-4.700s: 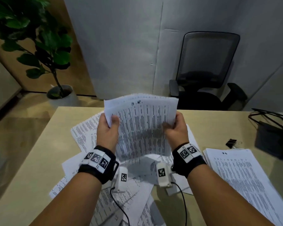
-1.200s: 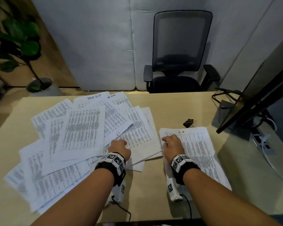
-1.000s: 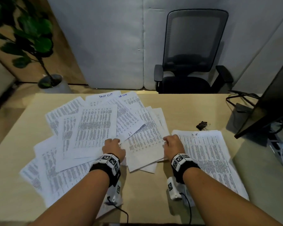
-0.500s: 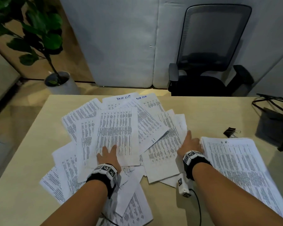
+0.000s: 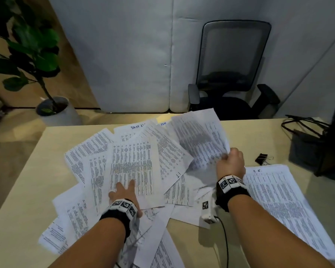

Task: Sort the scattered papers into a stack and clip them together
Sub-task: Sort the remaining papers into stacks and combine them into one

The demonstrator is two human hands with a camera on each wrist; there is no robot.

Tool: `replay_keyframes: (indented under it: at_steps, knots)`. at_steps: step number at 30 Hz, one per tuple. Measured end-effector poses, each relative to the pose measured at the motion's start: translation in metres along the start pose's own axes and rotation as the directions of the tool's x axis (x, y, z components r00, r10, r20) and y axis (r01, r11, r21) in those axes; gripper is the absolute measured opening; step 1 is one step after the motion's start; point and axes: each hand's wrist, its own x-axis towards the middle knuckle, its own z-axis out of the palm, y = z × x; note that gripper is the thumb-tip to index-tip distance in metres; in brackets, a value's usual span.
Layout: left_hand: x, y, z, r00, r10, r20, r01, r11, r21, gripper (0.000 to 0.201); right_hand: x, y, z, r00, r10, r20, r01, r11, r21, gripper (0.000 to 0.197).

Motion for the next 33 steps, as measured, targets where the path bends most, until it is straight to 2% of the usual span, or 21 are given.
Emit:
replay_keyframes:
  at_steps: [2, 4, 8, 10, 12, 13, 14, 15, 17, 18, 19, 20, 21, 23, 25, 28, 29, 32, 33]
  knots:
    - [-0.002, 0.001, -0.004, 1.000, -0.008, 0.023, 0.008, 1.000, -0.014, 0.119, 0.007, -0.006, -0.008, 0.997, -0.036, -0.068, 0.044, 0.992, 0.119, 0.015]
    - [-0.006, 0.003, -0.013, 0.997, -0.017, 0.073, 0.019, 0.999, -0.038, 0.114, 0.012, -0.012, -0.016, 0.984, -0.118, -0.132, 0.147, 0.962, 0.232, 0.018]
    - [-0.011, 0.016, -0.033, 0.995, -0.012, 0.103, 0.022, 0.995, -0.101, 0.086, 0.020, -0.027, -0.032, 0.951, -0.260, -0.169, 0.303, 0.895, 0.326, 0.013]
    - [-0.012, 0.028, -0.039, 0.998, 0.003, 0.069, 0.008, 0.987, -0.158, 0.071, 0.021, -0.030, -0.036, 0.953, -0.279, -0.114, 0.301, 0.871, 0.387, 0.012]
    - [-0.024, 0.042, -0.052, 0.995, 0.080, -0.054, -0.095, 0.920, -0.381, 0.055, 0.018, -0.031, -0.036, 0.978, -0.209, -0.010, 0.186, 0.847, 0.499, 0.010]
    - [-0.030, 0.048, -0.056, 0.988, 0.100, -0.119, -0.149, 0.828, -0.541, 0.047, 0.015, -0.031, -0.036, 0.985, -0.163, 0.055, 0.105, 0.824, 0.557, 0.008]
    - [-0.033, 0.051, -0.058, 0.982, 0.121, -0.144, -0.187, 0.691, -0.698, 0.042, 0.011, -0.031, -0.034, 0.985, -0.127, 0.115, 0.033, 0.798, 0.602, 0.013]
    - [-0.041, 0.052, -0.061, 0.980, 0.153, -0.126, -0.189, 0.532, -0.826, 0.047, 0.006, -0.029, -0.031, 0.980, -0.099, 0.175, -0.032, 0.783, 0.621, 0.019]
    - [-0.044, 0.052, -0.058, 0.981, 0.194, -0.005, -0.042, 0.186, -0.982, 0.070, -0.006, -0.024, -0.023, 0.955, -0.065, 0.290, -0.134, 0.778, 0.613, 0.026]
    - [-0.042, 0.049, -0.055, 0.981, 0.190, 0.036, 0.021, 0.077, -0.997, 0.076, -0.011, -0.021, -0.017, 0.937, -0.060, 0.344, -0.169, 0.784, 0.597, 0.027]
    - [-0.043, 0.047, -0.054, 0.984, 0.172, 0.050, 0.047, 0.026, -0.999, 0.076, -0.016, -0.018, -0.011, 0.917, -0.058, 0.395, -0.200, 0.790, 0.579, 0.027]
    - [-0.041, 0.044, -0.049, 0.989, 0.144, 0.027, 0.024, 0.024, -0.999, 0.068, -0.019, -0.015, -0.004, 0.894, -0.058, 0.445, -0.220, 0.807, 0.549, 0.025]
    - [-0.043, 0.042, -0.047, 0.996, 0.091, -0.019, -0.024, 0.060, -0.998, 0.054, -0.021, -0.013, 0.004, 0.874, -0.069, 0.482, -0.212, 0.838, 0.503, 0.022]
    - [-0.036, 0.036, -0.039, 0.994, 0.022, -0.106, -0.108, 0.101, -0.989, 0.035, -0.019, -0.011, 0.015, 0.855, -0.109, 0.508, -0.091, 0.931, 0.353, 0.015]
    - [-0.034, 0.028, -0.033, 0.992, -0.036, -0.124, -0.119, 0.116, -0.986, 0.026, -0.014, -0.007, 0.022, 0.867, -0.111, 0.486, -0.006, 0.972, 0.233, 0.019]
    - [-0.028, 0.012, -0.026, 0.969, -0.155, -0.191, -0.149, 0.249, -0.957, 0.012, -0.009, -0.003, 0.026, 0.870, -0.113, 0.479, 0.021, 0.981, 0.193, 0.019]
    - [-0.028, 0.008, -0.025, 0.959, -0.183, -0.218, -0.166, 0.261, -0.951, 0.011, -0.009, -0.003, 0.027, 0.847, -0.117, 0.519, 0.025, 0.983, 0.180, 0.019]
    - [-0.030, -0.001, -0.021, 0.936, -0.231, -0.267, -0.215, 0.226, -0.950, 0.016, -0.016, -0.002, 0.037, 0.733, -0.116, 0.670, -0.004, 0.985, 0.174, 0.011]
    - [-0.030, -0.002, -0.021, 0.942, -0.218, -0.256, -0.214, 0.199, -0.956, 0.018, -0.019, -0.004, 0.040, 0.692, -0.117, 0.712, -0.043, 0.978, 0.203, 0.019]
